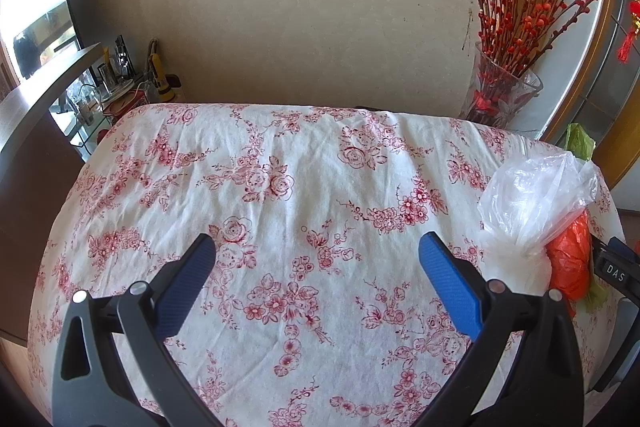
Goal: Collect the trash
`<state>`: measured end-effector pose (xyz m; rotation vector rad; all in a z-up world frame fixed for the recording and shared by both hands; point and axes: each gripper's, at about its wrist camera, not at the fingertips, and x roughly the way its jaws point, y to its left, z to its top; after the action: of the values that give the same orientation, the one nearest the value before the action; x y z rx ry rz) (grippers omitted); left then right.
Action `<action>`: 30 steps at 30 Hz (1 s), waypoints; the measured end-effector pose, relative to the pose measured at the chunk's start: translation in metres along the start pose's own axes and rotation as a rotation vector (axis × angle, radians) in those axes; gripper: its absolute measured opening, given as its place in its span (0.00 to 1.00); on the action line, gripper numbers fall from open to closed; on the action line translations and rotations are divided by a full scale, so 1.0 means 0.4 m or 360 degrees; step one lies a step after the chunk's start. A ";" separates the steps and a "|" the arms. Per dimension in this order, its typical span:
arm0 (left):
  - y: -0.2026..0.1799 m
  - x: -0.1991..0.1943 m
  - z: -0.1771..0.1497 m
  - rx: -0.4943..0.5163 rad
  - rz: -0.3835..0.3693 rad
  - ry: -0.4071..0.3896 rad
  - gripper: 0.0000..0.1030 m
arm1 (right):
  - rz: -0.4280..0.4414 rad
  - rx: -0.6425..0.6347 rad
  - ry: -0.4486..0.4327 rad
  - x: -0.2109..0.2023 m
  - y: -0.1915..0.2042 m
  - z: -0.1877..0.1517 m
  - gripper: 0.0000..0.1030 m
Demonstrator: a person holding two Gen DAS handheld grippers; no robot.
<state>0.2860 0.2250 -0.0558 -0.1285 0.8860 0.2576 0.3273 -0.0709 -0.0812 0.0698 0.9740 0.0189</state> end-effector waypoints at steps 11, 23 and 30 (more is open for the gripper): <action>-0.023 -0.003 0.002 0.0045 -0.0031 -0.0026 0.96 | 0.0026 -0.0049 0.0023 0.006 0.001 0.008 0.98; -0.110 -0.048 0.012 0.0150 -0.0205 -0.0089 0.96 | 0.0176 -0.0102 -0.0048 -0.050 0.034 0.021 0.65; -0.149 -0.049 0.004 0.0203 -0.0292 -0.0049 0.87 | 0.0180 -0.0238 0.0054 -0.016 0.067 0.004 0.52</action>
<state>0.2918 0.1647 -0.0391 -0.0863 0.8516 0.0319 0.3255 -0.0447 -0.0733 -0.0128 0.9990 0.1971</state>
